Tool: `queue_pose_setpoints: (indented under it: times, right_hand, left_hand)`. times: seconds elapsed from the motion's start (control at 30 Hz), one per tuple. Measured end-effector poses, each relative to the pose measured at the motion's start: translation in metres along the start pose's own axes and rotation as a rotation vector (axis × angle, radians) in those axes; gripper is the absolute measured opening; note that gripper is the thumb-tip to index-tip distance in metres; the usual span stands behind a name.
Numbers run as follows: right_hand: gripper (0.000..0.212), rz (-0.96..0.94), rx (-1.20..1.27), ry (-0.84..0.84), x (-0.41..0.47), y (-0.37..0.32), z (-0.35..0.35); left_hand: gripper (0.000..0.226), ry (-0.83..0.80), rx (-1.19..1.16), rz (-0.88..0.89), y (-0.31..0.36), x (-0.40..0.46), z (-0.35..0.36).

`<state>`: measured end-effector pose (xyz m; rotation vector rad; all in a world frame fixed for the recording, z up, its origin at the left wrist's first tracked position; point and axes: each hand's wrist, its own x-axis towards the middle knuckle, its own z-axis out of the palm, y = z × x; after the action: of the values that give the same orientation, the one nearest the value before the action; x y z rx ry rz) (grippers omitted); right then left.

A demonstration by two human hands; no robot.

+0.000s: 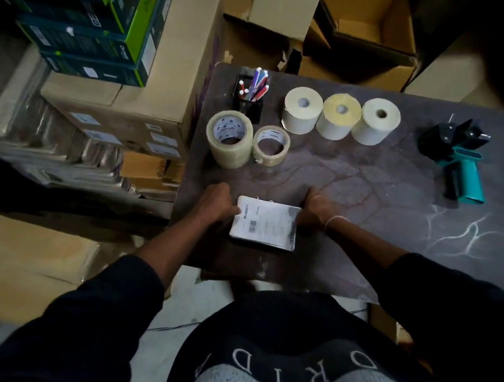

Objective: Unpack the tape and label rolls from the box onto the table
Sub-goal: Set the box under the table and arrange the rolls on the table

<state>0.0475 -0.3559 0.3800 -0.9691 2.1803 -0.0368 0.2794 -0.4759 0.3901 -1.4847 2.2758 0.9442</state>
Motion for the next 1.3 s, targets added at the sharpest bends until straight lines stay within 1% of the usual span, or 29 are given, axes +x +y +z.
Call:
queue_pose_setpoints:
  times: [0.1,0.2,0.27,0.37,0.47,0.57,0.67,0.77,0.8,0.87,0.93,0.97,1.0,1.03,1.07,1.1,1.13,1.2,1.23,1.3]
  right_hand:
    - [0.049,0.062,0.108,-0.032,-0.004,-0.006,0.004]
    - [0.040,0.105,0.059,-0.025,-0.008,-0.015,0.006]
    - [0.039,0.102,0.045,0.018,-0.008,-0.021,0.004]
    - [0.033,0.092,0.065,0.039,-0.005,-0.033,0.000]
    - [0.037,0.100,0.220,-0.066,0.003,-0.047,-0.005]
    - [0.039,0.062,0.273,-0.134,0.013,-0.063,-0.011]
    - [0.041,0.042,0.291,-0.139,0.019,-0.075,-0.013]
    - [0.044,0.063,0.384,-0.175,0.024,-0.078,-0.012]
    - [0.041,0.034,0.371,-0.163,0.022,-0.076,-0.013]
    - [0.031,0.081,0.381,-0.156,0.018,-0.070,-0.015]
    - [0.013,0.048,0.178,-0.043,0.018,-0.058,-0.010]
    - [0.010,0.070,0.218,-0.078,0.020,-0.054,-0.009]
    - [0.013,0.130,0.389,-0.153,0.020,-0.053,-0.013]
    - [0.018,0.102,0.402,-0.147,0.020,-0.052,-0.015]
    - [0.023,0.114,0.415,-0.174,0.022,-0.047,-0.017]
    - [0.027,0.112,0.387,-0.188,0.021,-0.041,-0.019]
    - [0.028,0.085,0.307,-0.173,0.016,-0.035,-0.021]
    - [0.029,0.079,0.233,-0.146,0.011,-0.023,-0.023]
    - [0.027,0.064,0.198,-0.135,0.007,-0.018,-0.022]
    - [0.007,0.056,0.148,-0.150,0.002,-0.015,-0.018]
  left_hand:
    - [0.048,0.034,-0.049,-0.054,0.010,0.001,0.012]
    - [0.035,0.058,-0.074,-0.093,0.018,0.001,0.017]
    - [0.037,0.082,-0.095,-0.119,0.014,0.007,0.020]
    - [0.033,0.130,-0.138,-0.149,0.008,0.013,0.014]
    - [0.028,0.152,-0.185,-0.182,-0.002,0.027,0.002]
    - [0.034,0.174,-0.243,-0.208,-0.007,0.032,-0.014]
    - [0.030,0.147,-0.317,-0.220,-0.011,0.033,-0.026]
    - [0.022,0.122,-0.404,-0.215,-0.019,0.036,-0.026]
    - [0.019,0.121,-0.422,-0.207,-0.021,0.036,-0.025]
    - [0.017,0.125,-0.472,-0.205,-0.022,0.038,-0.022]
    - [0.024,0.106,-0.565,-0.218,-0.018,0.032,-0.020]
    - [0.027,0.087,-0.607,-0.222,-0.014,0.029,-0.020]
    - [0.029,0.071,-0.640,-0.224,-0.010,0.025,-0.021]
    - [0.030,0.057,-0.659,-0.225,-0.007,0.023,-0.021]
    - [0.031,0.045,-0.668,-0.219,-0.005,0.021,-0.020]
    - [0.032,0.034,-0.663,-0.207,-0.002,0.020,-0.018]
    - [0.032,0.029,-0.641,-0.188,0.000,0.018,-0.015]
    - [0.030,0.004,-0.531,-0.163,0.004,0.014,-0.007]
    - [0.027,-0.009,-0.455,-0.152,0.007,0.012,-0.004]
    - [0.025,-0.010,-0.285,-0.120,0.010,0.007,0.002]
